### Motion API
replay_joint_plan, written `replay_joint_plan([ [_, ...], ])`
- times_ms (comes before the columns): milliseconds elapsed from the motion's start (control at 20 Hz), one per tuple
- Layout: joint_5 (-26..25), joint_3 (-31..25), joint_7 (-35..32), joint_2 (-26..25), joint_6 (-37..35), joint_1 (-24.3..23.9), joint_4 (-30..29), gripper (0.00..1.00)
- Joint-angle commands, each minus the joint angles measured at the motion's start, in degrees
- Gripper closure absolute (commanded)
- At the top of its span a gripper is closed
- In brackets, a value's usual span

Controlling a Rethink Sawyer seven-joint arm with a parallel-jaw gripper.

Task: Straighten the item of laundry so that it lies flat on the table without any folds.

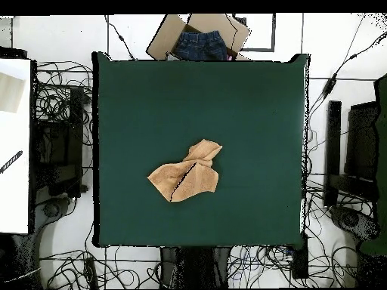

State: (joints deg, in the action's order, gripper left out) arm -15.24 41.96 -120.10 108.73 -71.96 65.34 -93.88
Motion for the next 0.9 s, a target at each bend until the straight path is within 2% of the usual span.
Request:
replay_joint_plan([
  [50,-7.91,-1.07,-12.4,8.54,-12.41,3.54,-19.83,0.0],
  [250,-10.49,-4.7,-17.79,12.64,-14.61,4.34,-20.64,0.0],
  [550,-9.63,-8.94,-23.08,16.47,-18.34,3.25,-22.49,0.0],
  [750,-9.68,-10.56,-22.78,18.44,-21.34,2.51,-22.79,0.0],
  [900,-9.91,-9.11,-21.27,22.02,-18.03,1.6,-26.51,0.0],
])
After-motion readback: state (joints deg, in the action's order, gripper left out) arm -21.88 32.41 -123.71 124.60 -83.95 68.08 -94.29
